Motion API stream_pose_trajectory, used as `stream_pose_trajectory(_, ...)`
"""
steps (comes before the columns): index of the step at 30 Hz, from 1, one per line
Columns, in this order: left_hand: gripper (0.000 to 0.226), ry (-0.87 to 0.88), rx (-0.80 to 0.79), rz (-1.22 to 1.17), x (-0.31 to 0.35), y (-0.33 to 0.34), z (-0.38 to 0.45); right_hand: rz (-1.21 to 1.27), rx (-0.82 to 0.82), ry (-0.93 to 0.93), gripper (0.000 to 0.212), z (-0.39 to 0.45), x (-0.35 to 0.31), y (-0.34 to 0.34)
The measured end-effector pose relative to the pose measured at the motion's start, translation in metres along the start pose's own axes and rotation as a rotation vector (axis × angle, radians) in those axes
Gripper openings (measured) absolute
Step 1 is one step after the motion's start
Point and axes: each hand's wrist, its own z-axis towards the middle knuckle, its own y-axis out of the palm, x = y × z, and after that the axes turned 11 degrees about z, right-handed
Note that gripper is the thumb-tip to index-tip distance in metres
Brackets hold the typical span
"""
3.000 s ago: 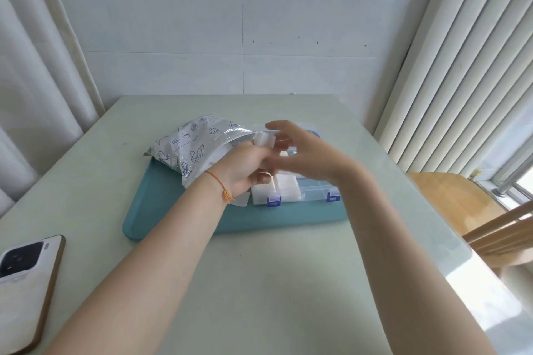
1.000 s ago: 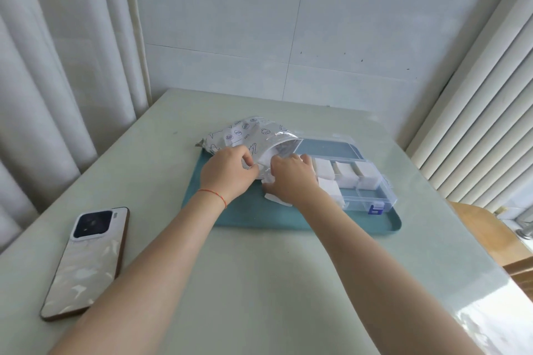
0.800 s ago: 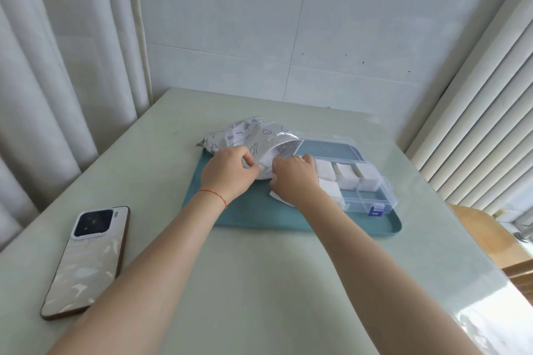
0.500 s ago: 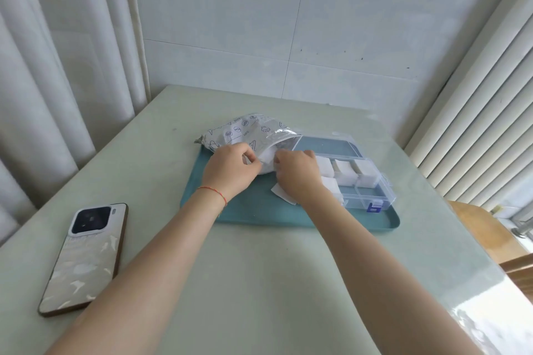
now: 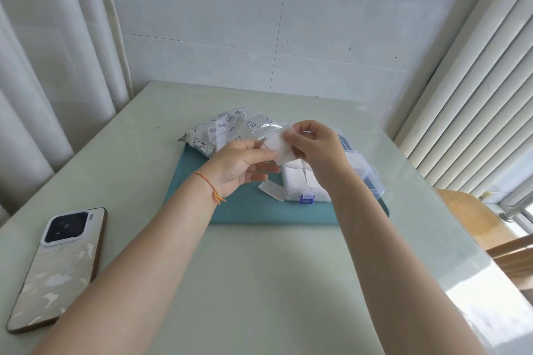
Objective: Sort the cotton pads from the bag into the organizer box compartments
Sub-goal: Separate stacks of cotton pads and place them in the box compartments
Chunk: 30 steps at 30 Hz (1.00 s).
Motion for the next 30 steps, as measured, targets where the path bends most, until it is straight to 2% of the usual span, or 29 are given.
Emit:
stream_pose_trajectory(5,0.005,0.005,0.039,0.052,-0.002,0.007,0.006,-0.010,0.049,-0.007,0.009,0.007,0.008,-0.003)
stream_pose_trajectory(9,0.014,0.015,0.106,0.163,-0.005,0.002,0.011,-0.057,0.145,-0.054,0.009,0.013,0.008,-0.014)
stream_pose_trajectory(10,0.014,0.017,0.108,0.208,-0.005,-0.001,0.011,-0.030,0.105,-0.044,0.008,0.014,0.006,-0.018)
stream_pose_trajectory(12,0.013,0.018,0.060,0.311,-0.004,-0.006,0.012,0.000,-0.075,0.003,0.006,0.012,0.001,-0.024)
stream_pose_trajectory(14,0.016,0.012,-0.022,0.396,-0.002,-0.010,0.012,-0.080,-0.242,0.038,0.006,0.009,-0.003,-0.025)
stream_pose_trajectory(16,0.021,-0.004,-0.102,0.451,0.000,-0.011,0.011,-0.175,-0.311,0.042,0.008,0.007,-0.003,-0.023)
stream_pose_trajectory(21,0.022,-0.023,-0.170,0.423,0.001,-0.012,0.012,-0.304,-0.188,0.027,0.009,0.011,0.003,-0.022)
stream_pose_trajectory(26,0.034,-0.026,-0.208,0.417,-0.003,-0.012,0.013,-0.283,-0.213,0.042,0.008,0.012,0.006,-0.022)
stream_pose_trajectory(30,0.023,-0.051,-0.150,0.352,-0.001,-0.008,0.013,-0.270,-0.181,0.019,0.007,0.010,0.006,-0.016)
